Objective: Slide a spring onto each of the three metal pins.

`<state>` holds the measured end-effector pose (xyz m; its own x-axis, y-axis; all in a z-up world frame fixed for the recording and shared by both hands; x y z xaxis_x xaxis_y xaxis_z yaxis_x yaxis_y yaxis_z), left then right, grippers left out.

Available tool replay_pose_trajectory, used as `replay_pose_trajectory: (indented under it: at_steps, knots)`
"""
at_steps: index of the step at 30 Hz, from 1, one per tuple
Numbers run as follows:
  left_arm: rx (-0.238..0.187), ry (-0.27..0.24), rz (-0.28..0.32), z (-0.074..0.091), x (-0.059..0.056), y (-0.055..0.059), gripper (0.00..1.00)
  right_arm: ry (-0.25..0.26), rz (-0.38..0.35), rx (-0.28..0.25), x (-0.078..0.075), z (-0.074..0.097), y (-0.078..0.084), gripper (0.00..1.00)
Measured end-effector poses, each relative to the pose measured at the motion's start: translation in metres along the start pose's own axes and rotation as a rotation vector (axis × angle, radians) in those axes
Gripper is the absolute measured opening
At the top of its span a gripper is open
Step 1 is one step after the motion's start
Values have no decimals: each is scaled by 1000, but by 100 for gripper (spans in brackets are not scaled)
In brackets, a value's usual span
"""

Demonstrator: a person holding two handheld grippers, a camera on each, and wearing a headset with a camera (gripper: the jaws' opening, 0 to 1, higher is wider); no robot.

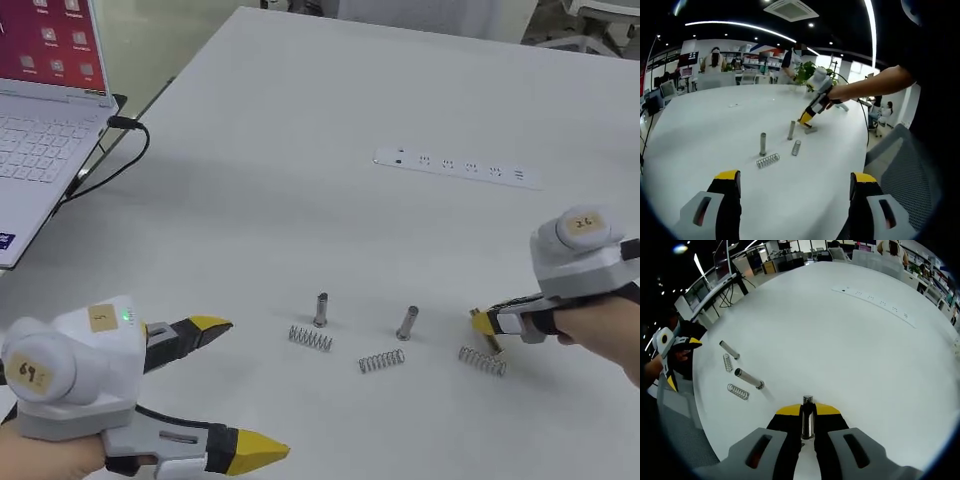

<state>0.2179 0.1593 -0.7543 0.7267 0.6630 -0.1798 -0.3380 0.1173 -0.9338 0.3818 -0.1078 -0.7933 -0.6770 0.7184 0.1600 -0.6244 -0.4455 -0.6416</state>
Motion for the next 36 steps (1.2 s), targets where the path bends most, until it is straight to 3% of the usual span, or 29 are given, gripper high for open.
replay_pose_trajectory:
  at_steps: [36]
  knots:
    - [-2,0,-7,0,-4,-2,87,20,13,-108,1,17,-5,5]
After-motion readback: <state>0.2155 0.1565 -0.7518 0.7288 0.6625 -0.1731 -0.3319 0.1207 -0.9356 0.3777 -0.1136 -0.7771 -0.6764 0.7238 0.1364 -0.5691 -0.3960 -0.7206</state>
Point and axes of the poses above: the centre of the closed fingertips' face, and the gripper's own axes: z roughly backward along the fingers, x roughly to its left, y roughly out of its underside, the point moved 5 cm from there along z, roughly backward along the fingers, and after that the axes turned 8 degrees about -x, right-handed, at the moved point
